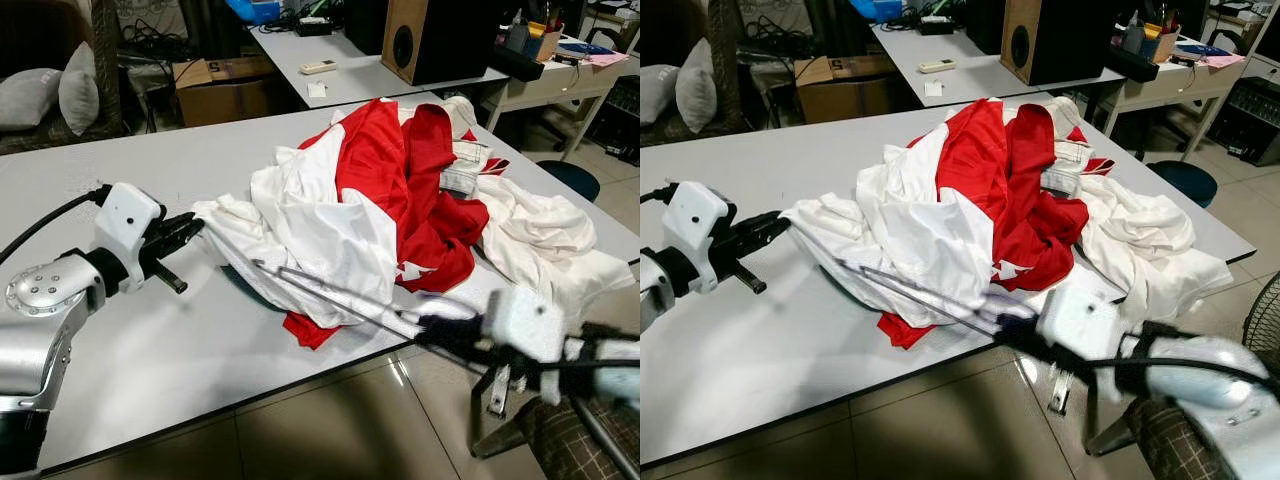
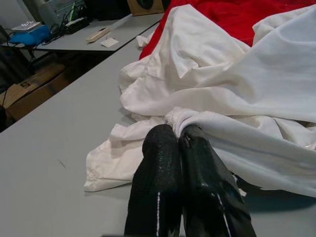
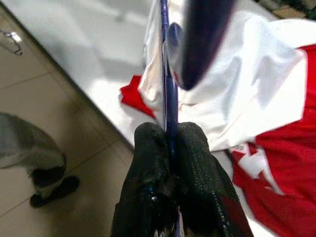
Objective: Hang hanger
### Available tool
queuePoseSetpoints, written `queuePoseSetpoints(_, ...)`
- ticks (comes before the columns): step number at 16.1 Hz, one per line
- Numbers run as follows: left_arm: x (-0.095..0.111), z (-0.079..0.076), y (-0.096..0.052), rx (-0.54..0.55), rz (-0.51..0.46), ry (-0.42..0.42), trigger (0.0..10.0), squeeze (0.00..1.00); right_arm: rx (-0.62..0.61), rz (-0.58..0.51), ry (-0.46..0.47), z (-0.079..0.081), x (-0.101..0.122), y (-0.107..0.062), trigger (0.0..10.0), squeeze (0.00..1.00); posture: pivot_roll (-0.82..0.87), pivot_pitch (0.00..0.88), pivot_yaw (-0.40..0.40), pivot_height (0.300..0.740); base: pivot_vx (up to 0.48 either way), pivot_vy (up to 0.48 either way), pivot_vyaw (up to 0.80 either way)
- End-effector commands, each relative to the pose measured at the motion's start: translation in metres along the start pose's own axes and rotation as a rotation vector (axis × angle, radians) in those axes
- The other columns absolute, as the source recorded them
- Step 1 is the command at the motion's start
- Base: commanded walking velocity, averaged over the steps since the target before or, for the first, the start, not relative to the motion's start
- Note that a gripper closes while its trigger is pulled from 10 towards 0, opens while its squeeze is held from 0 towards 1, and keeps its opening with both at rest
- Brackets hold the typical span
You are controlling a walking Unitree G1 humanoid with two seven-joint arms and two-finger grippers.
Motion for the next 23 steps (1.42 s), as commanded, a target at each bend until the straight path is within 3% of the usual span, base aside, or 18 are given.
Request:
queuePoseSetpoints(1, 0.002, 0.002, 0.002, 0.006, 0.000, 0.019, 0.0, 0.00, -0.018, -0.014, -0.003, -0.003, 0.005, -0.003, 10.0, 0.00, 0.01, 0.000, 0.027, 0.740, 0.000, 0.000, 0.00)
queuePoseSetpoints(3, 0.001, 0.001, 0.002, 0.000, 0.004, 0.020, 0.0, 0.00, -0.047, -0.009, 0.005, -0.010, 0.003, -0.007, 10.0, 0.00, 0.01, 0.000, 0.026, 0.740, 0.000, 0.000, 0.00)
queuePoseSetpoints(5, 0.003, 0.001, 0.002, -0.001, -0.004, 0.020, 0.0, 0.00, -0.087, 0.086, 0.025, -0.017, -0.012, -0.012, 10.0, 0.00, 0.01, 0.000, 0.024, 0.740, 0.000, 0.000, 0.00)
queuePoseSetpoints(9, 0.016, -0.004, 0.005, -0.024, -0.055, 0.023, 0.0, 0.00, -0.055, 0.144, 0.069, -0.010, -0.023, 0.001, 10.0, 0.00, 0.02, 0.000, 0.014, 0.740, 0.000, 0.000, 0.00)
queuePoseSetpoints(18, 0.030, -0.009, 0.011, -0.045, -0.088, 0.053, 0.0, 0.00, -0.009, 0.174, 0.072, -0.005, -0.022, 0.011, 10.0, 0.00, 0.02, 0.000, 0.008, 0.740, 0.000, 0.000, 0.00)
queuePoseSetpoints(23, 0.047, -0.008, 0.014, -0.044, -0.124, 0.092, 0.0, 0.00, -0.019, 0.254, 0.032, -0.011, -0.025, 0.012, 10.0, 0.00, 0.02, 0.000, -0.009, 0.740, 0.000, 0.000, 0.00)
Point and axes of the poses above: a point about 5 cm out from each wrist's last joint towards the gripper, its own y axis pointing out of the wrist towards the gripper, its own x axis along the axis of the wrist's last joint, z = x × y, the point moved 1 cm from there along y, pointing out of the wrist towards the gripper, and after that the axes turned 15 degrees about y, right-handed, at the moved point
